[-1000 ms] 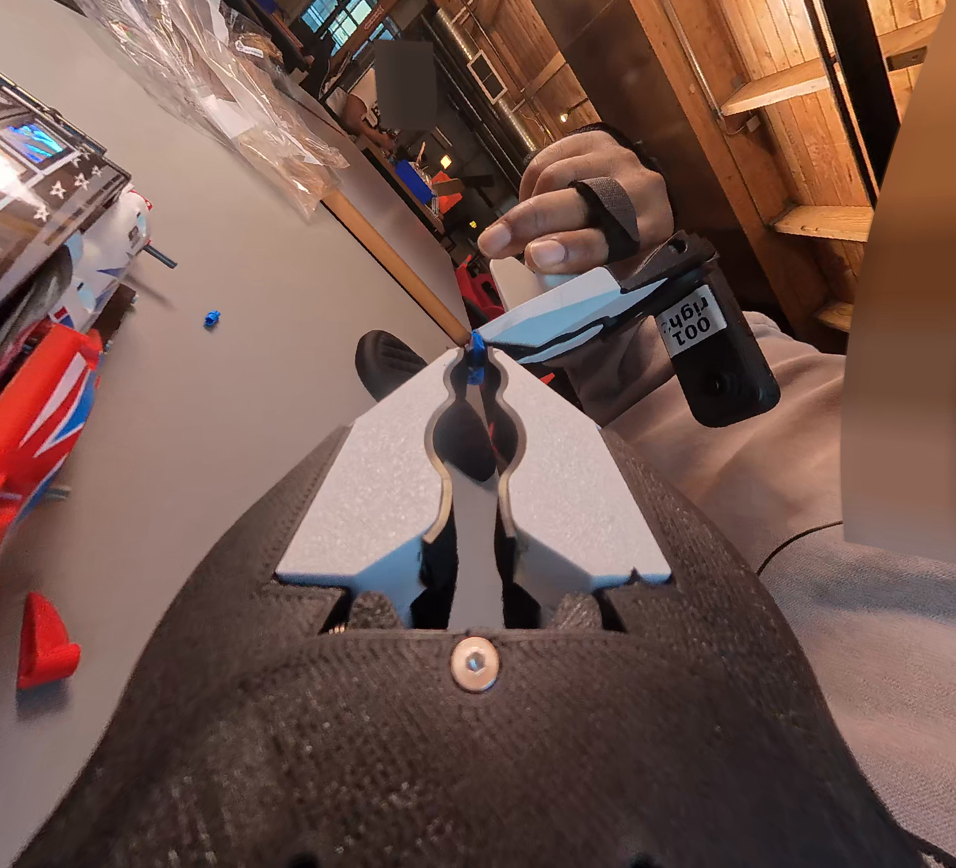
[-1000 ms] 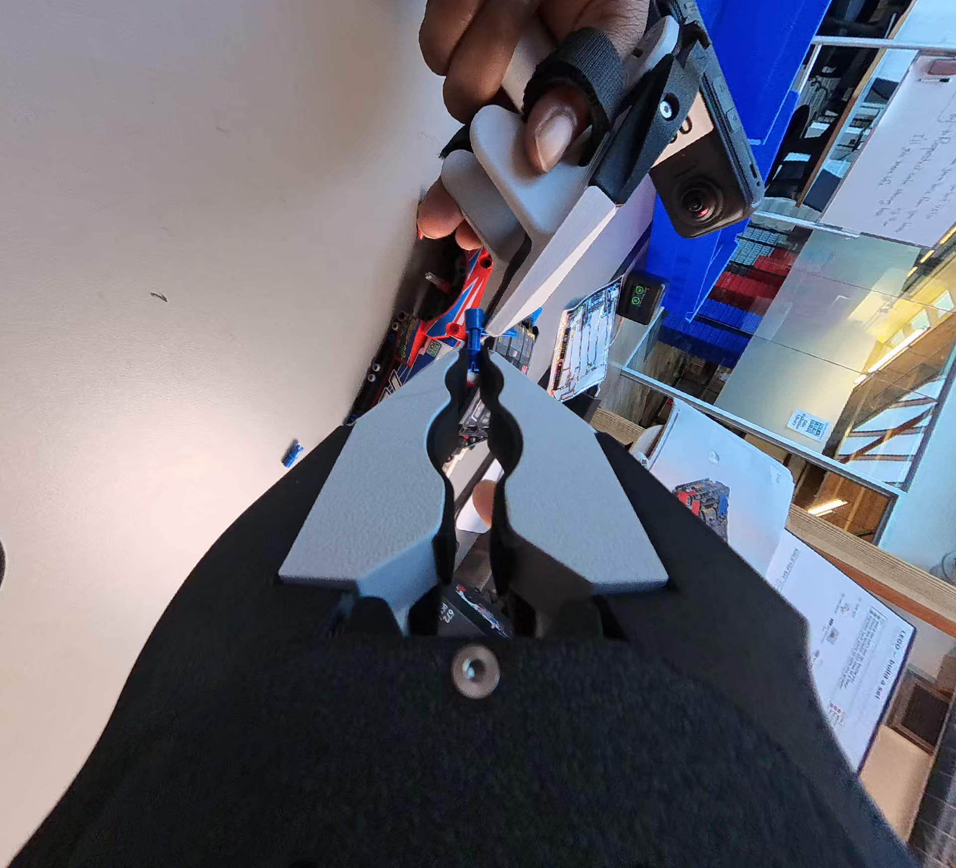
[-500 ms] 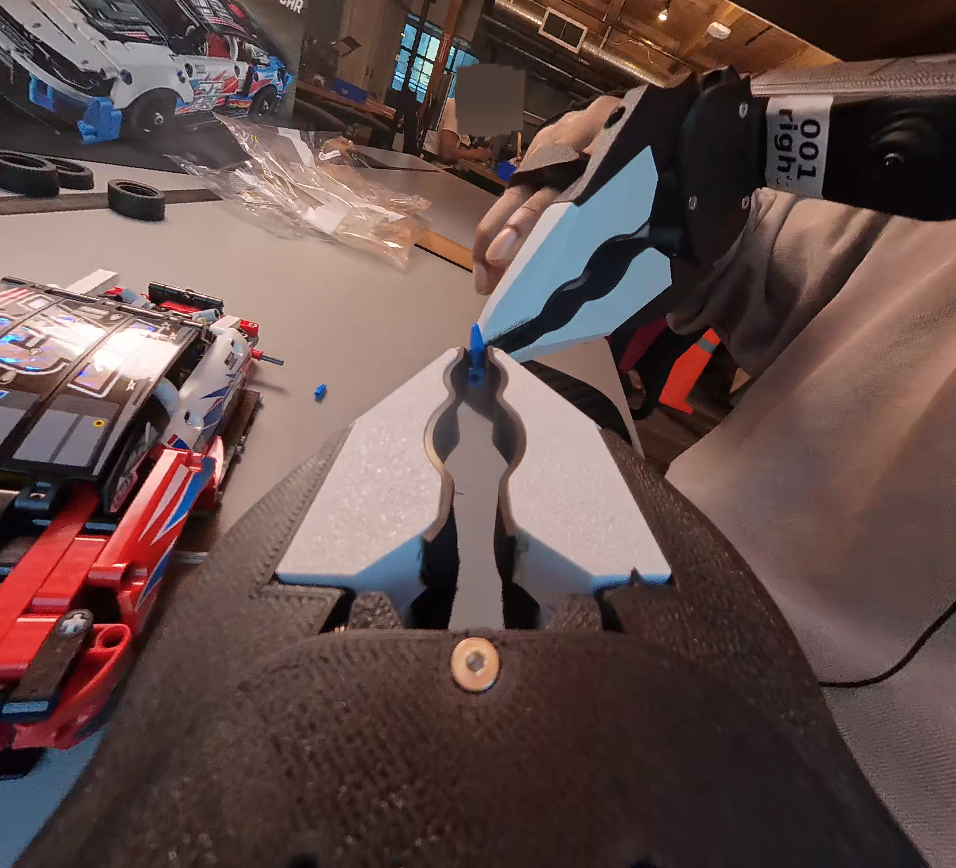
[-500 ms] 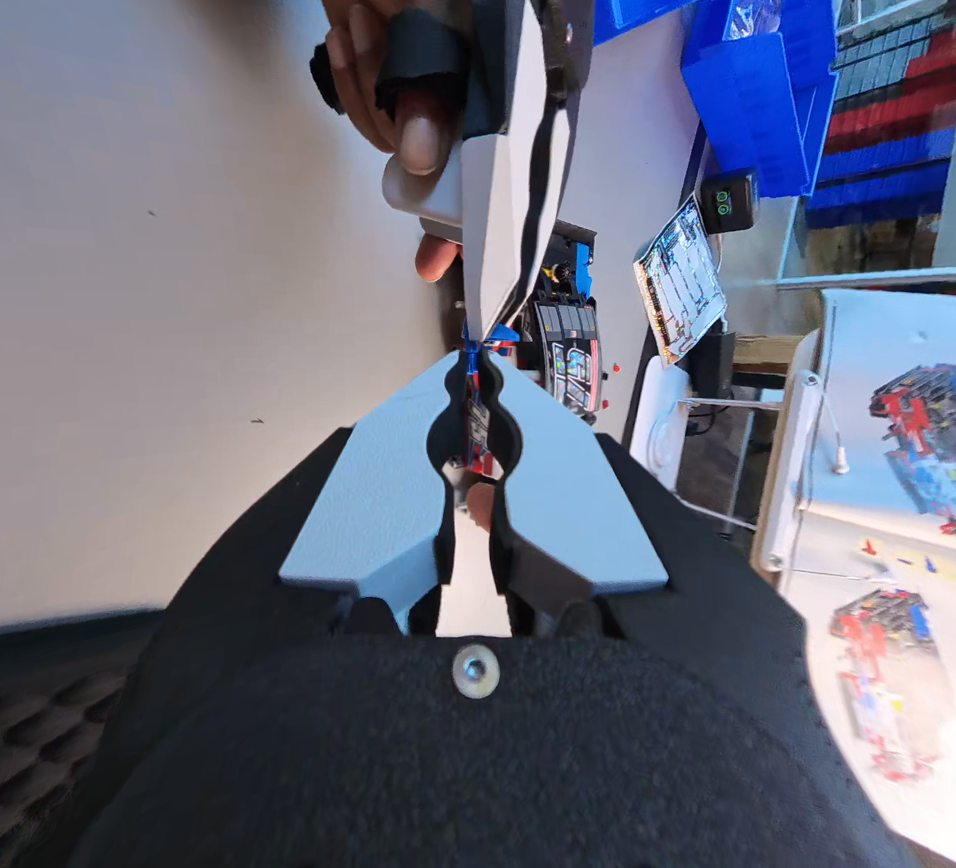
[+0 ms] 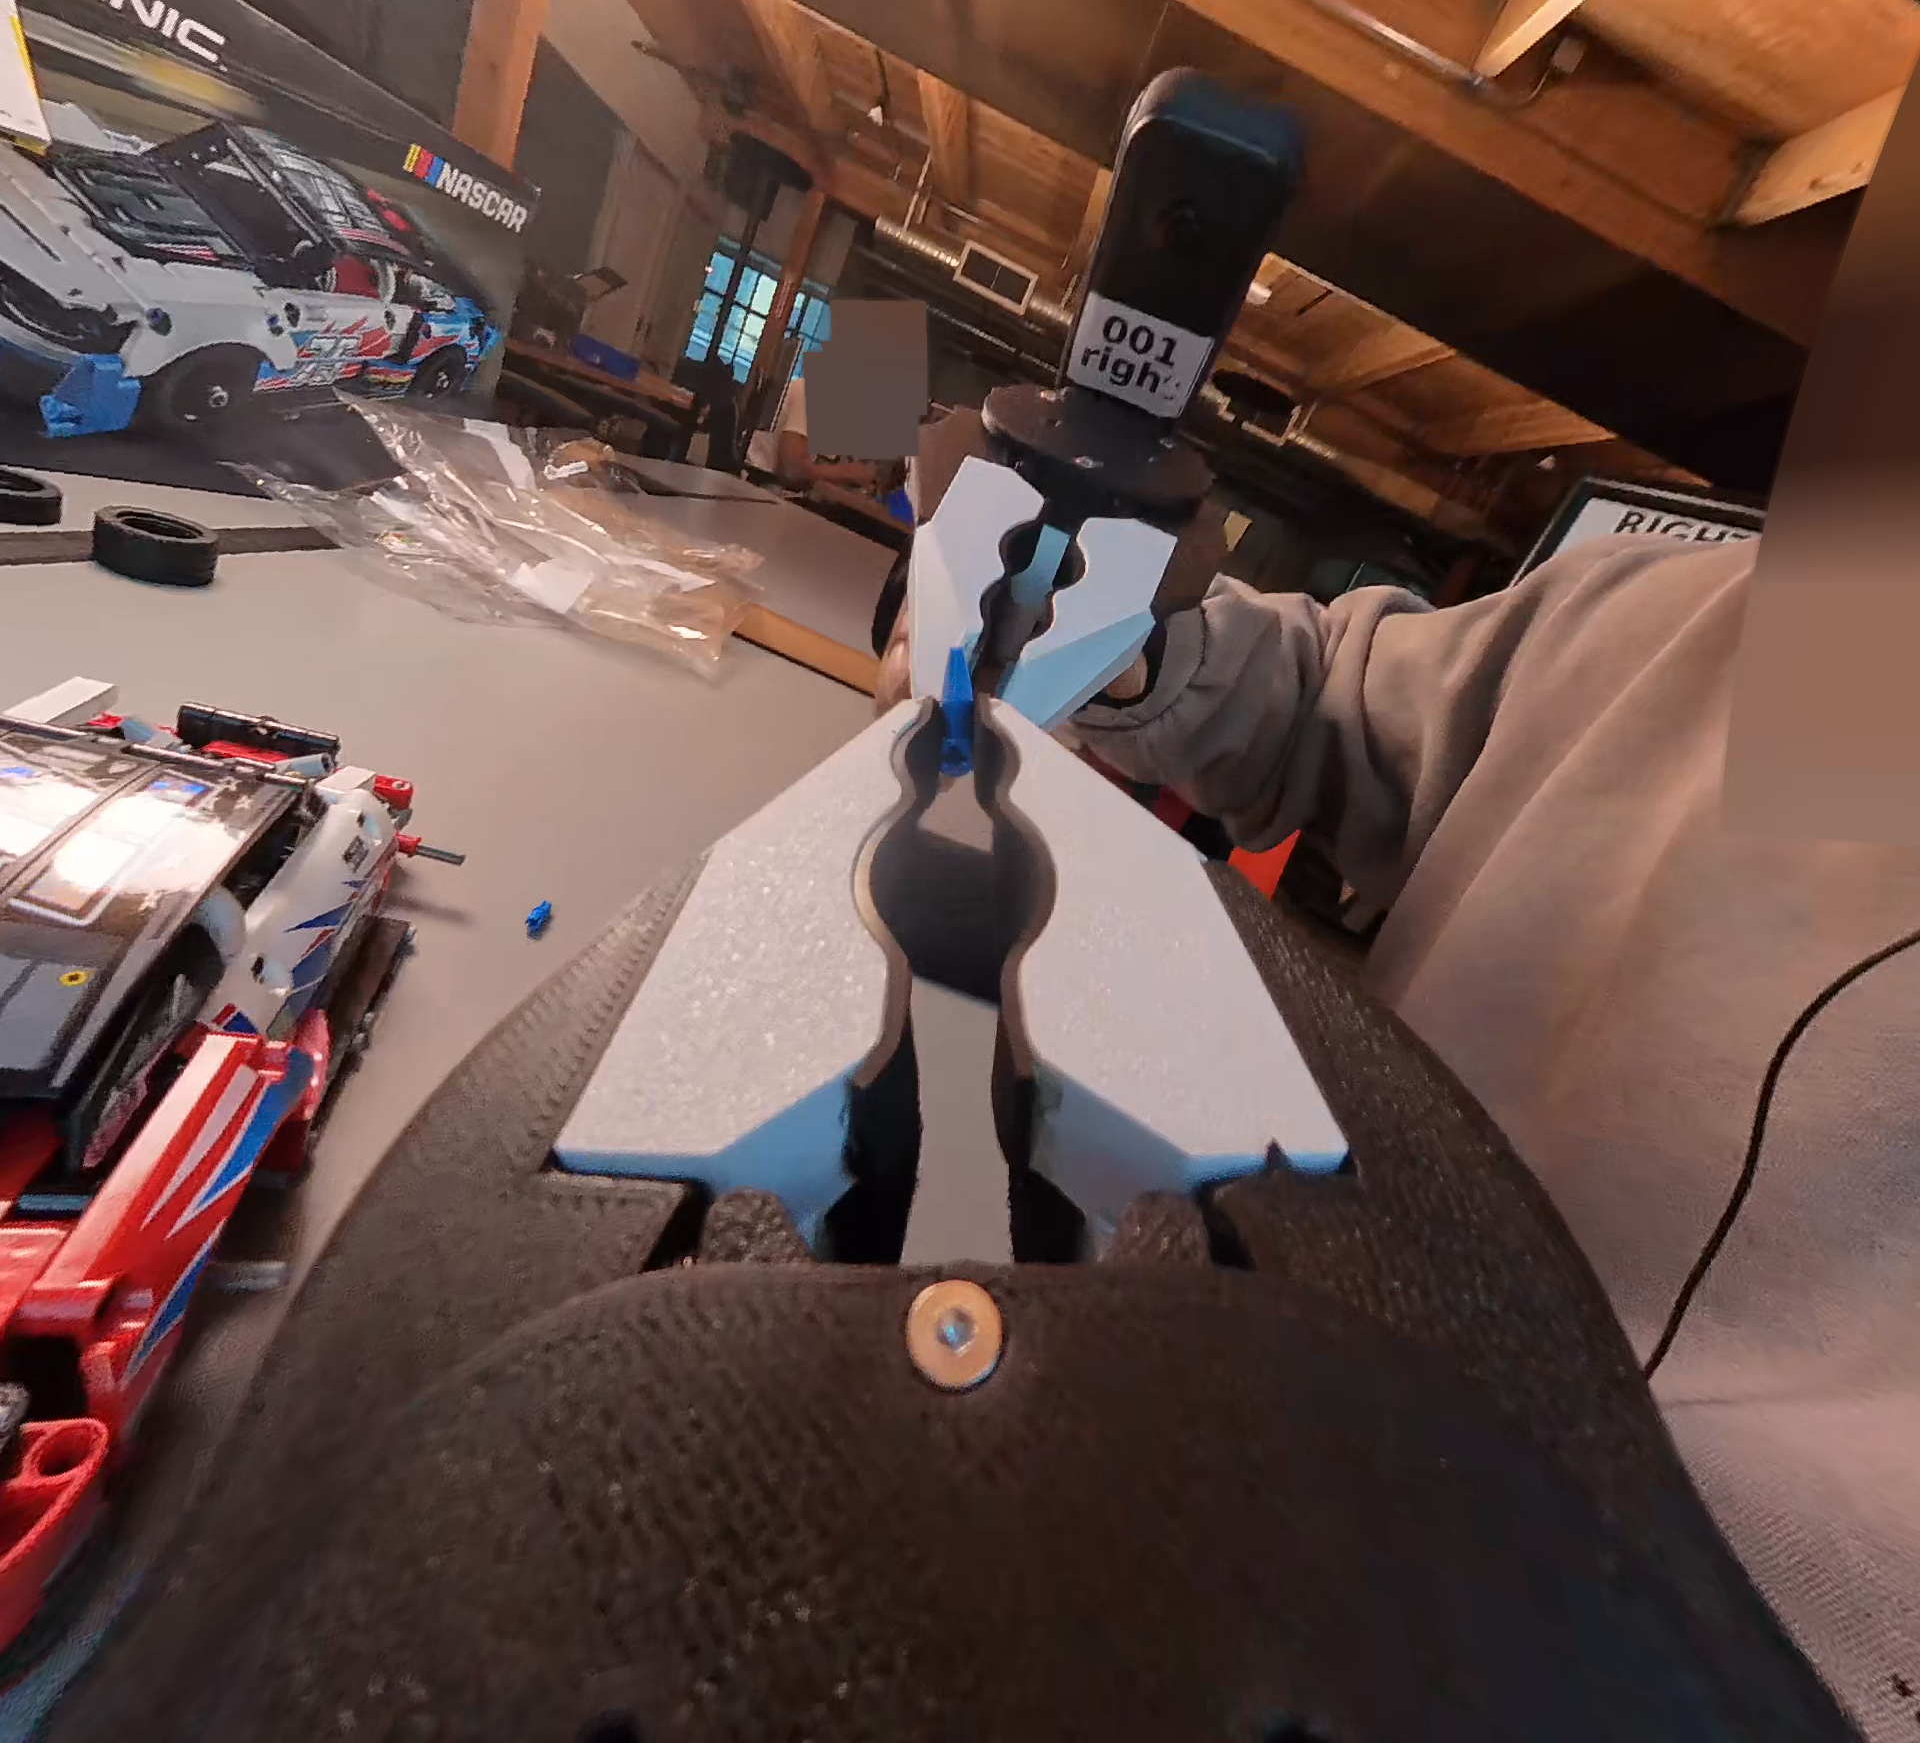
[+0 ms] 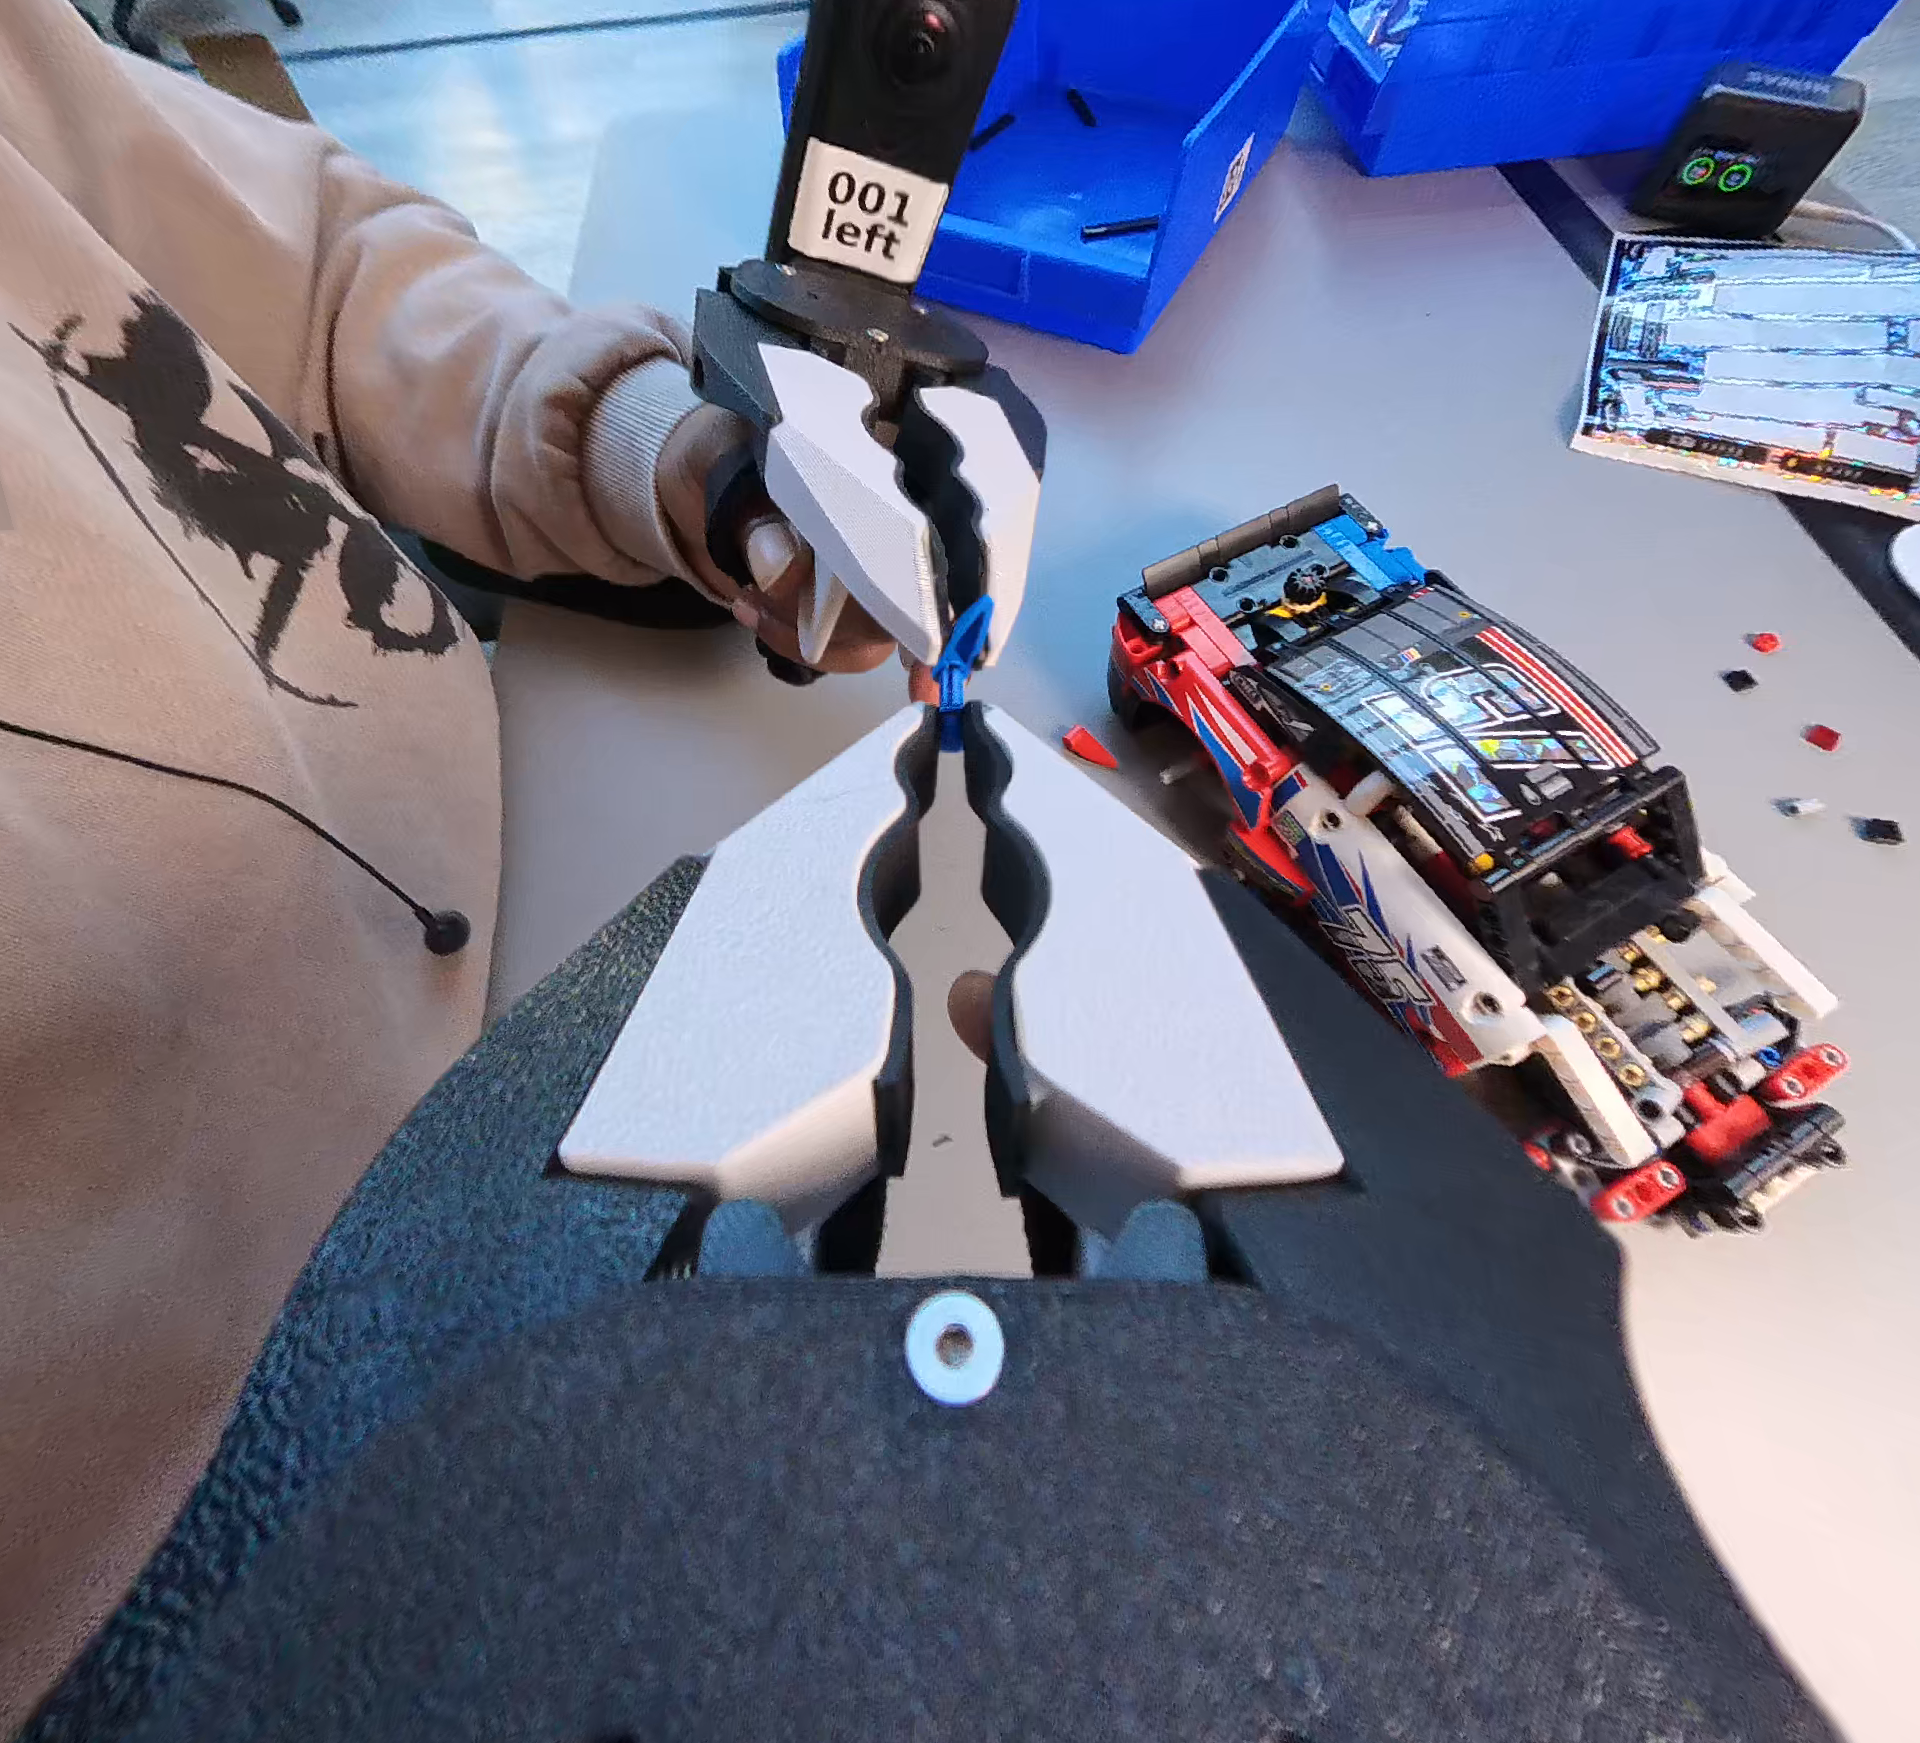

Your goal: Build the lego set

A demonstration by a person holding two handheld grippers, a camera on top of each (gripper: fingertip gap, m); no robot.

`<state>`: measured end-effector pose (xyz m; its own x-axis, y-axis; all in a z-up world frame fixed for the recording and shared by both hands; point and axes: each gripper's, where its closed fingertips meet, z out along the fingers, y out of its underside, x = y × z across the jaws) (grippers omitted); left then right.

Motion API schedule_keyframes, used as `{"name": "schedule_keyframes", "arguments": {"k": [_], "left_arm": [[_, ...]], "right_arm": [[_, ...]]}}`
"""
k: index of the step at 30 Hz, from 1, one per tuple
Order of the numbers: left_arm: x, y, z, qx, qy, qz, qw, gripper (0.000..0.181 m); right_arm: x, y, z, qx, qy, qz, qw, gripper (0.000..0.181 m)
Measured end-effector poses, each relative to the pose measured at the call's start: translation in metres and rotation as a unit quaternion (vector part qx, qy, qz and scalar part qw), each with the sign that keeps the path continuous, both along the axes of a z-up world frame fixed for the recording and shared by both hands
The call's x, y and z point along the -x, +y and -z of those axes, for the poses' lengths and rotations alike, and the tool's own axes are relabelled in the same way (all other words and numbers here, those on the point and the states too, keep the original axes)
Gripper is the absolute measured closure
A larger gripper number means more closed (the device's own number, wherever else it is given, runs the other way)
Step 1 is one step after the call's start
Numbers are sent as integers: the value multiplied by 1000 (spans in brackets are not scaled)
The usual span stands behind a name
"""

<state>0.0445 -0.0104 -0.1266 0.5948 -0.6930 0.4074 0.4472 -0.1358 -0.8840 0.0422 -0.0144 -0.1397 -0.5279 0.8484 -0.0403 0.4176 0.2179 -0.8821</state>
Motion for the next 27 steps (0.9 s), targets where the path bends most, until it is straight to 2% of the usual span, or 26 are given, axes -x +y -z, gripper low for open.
{"name": "schedule_keyframes", "arguments": {"k": [3, 8, 14, 18, 22, 27], "left_arm": [[2, -5, -9, -16, -31, 16, 999, 178], [-3, -12, -14, -37, -36, 48, 998, 177], [-10, -15, -10, -51, -11, 64, 997, 178], [-15, -16, -5, -67, 31, 56, 996, 178], [-21, -22, -3, -112, 101, 41, 988, 178], [-26, -31, -5, -162, 156, 34, 974, 178]], "right_arm": [[2, -4, -9, 15, -3, -2, 1000, 179], [-3, -10, -13, -53, -50, -33, 997, 179], [-11, -13, -10, -98, -131, -56, 985, 180], [-15, -13, -5, -124, -170, -68, 975, 180], [-20, -18, -2, -102, -211, -75, 969, 180], [-24, -27, -4, -27, -239, -81, 967, 180]]}}
